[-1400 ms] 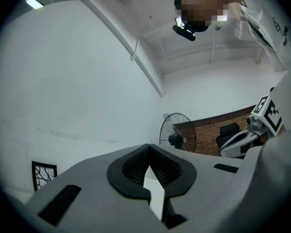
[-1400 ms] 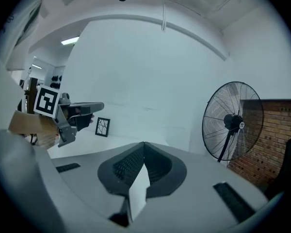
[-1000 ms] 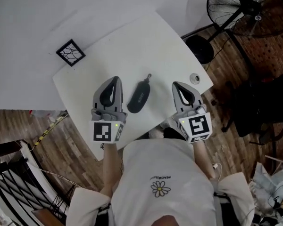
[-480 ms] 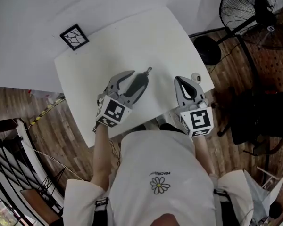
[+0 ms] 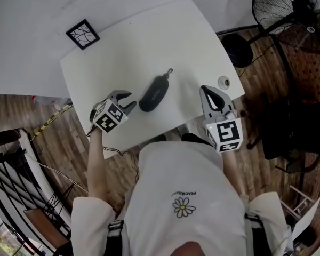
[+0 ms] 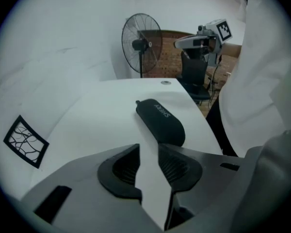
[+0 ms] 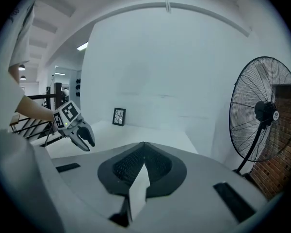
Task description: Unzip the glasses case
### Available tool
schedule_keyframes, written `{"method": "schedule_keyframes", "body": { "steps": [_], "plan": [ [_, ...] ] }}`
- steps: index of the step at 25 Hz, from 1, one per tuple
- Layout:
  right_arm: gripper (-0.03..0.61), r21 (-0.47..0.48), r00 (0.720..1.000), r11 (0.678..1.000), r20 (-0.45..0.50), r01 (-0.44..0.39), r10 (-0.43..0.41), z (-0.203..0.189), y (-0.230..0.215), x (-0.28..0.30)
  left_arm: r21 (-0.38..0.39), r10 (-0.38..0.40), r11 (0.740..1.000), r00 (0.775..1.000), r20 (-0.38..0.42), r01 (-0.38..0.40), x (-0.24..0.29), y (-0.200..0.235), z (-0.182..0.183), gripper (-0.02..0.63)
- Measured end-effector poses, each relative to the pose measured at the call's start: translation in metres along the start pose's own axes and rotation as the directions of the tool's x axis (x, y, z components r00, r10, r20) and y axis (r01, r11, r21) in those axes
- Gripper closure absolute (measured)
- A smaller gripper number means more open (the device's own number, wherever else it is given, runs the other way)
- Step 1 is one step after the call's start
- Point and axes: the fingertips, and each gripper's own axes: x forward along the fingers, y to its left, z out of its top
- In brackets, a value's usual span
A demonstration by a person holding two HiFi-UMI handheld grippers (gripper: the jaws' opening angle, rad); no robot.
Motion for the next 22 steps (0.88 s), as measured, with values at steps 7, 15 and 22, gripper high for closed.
{"method": "schedule_keyframes", "body": {
  "steps": [7, 15, 22],
  "plan": [
    [0.572, 0.001, 0.999, 1.0, -0.022, -0.024, 0.024, -0.005, 0.011, 0.004, 0.091, 0.001, 0.996, 0.999, -0.04, 0.003, 0.026, -0.01, -0.015, 0.598],
    [0.572, 0.009, 0.998, 0.999, -0.043, -0.045, 0.046, -0.013, 0.023, 0.004, 0.116, -0.082, 0.99, 0.997, -0.015, 0.083, 0.038, -0.049, -0.004, 0.598],
    [0.572, 0.012, 0.998, 1.0, -0.051, -0.025, 0.026, -0.017, 0.021, 0.002, 0.177, -0.219, 0.963, 0.973, 0.065, 0.205, 0.066, -0.11, 0.042, 0.598]
  ]
}}
